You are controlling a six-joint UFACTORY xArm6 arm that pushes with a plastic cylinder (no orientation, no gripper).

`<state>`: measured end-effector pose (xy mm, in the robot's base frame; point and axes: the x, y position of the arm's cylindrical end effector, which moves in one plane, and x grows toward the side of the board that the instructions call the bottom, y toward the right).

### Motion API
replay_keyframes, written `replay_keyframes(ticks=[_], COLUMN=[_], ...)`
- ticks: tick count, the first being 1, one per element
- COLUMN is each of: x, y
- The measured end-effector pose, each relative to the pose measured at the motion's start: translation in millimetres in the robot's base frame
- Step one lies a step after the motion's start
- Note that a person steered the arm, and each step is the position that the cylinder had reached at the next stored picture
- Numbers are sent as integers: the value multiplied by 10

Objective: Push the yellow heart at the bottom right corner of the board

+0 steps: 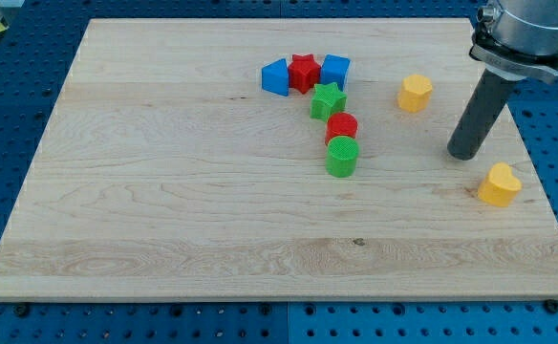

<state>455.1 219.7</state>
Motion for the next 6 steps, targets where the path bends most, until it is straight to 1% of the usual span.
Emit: replay_keyframes(ticks=[1, 2, 4, 5, 6], x=[533, 770, 104, 282, 588], y=[66, 66, 10, 398, 350])
